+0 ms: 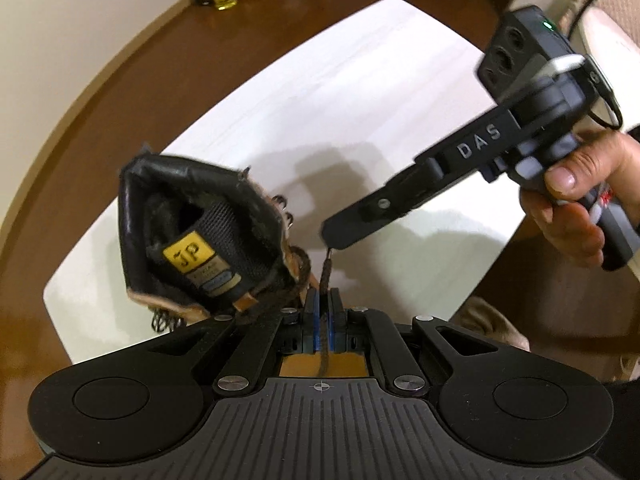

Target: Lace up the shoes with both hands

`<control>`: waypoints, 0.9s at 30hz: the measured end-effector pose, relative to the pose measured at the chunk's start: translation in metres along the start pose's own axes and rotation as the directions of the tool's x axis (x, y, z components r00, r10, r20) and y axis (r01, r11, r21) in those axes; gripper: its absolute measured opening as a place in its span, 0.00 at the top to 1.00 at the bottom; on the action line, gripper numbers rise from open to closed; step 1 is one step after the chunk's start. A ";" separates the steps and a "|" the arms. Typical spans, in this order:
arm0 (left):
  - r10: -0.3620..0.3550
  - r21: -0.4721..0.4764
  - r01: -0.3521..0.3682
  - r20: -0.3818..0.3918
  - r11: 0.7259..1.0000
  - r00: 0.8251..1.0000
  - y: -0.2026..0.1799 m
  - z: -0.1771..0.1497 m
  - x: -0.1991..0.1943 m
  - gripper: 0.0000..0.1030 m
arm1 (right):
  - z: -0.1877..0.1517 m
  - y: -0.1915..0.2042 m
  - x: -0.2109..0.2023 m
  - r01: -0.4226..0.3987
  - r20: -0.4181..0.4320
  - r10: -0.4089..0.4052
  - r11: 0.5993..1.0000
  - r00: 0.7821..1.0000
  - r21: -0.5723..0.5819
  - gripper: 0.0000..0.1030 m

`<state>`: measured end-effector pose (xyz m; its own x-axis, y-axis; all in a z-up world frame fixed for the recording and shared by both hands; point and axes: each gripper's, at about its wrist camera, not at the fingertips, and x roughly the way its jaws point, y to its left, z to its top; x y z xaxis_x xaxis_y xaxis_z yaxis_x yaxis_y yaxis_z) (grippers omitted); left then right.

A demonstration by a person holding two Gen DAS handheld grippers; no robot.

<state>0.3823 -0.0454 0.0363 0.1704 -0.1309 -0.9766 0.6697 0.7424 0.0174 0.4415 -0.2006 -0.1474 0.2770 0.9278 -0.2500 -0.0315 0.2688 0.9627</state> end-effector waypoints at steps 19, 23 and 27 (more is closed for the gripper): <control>0.093 0.087 -0.113 0.202 0.990 0.975 -0.007 -0.041 -0.012 0.97 | -0.065 -0.007 0.095 0.154 -0.225 -0.277 0.882 0.934 -0.446 0.93; 0.131 0.149 -0.175 0.270 0.973 0.954 -0.013 -0.054 -0.005 0.97 | -0.077 -0.011 0.121 0.066 -0.205 -0.181 0.880 0.962 -0.470 0.92; 0.213 0.215 -0.310 0.380 0.926 0.900 -0.031 -0.078 0.004 0.97 | -0.082 -0.015 0.125 0.006 -0.181 -0.111 0.867 0.977 -0.498 0.93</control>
<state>0.3056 -0.0174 0.0155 0.5705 -0.2092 -0.7942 0.7228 0.5871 0.3646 0.3974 -0.0677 -0.2017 0.1008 0.9237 -0.3696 -0.5040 0.3677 0.7815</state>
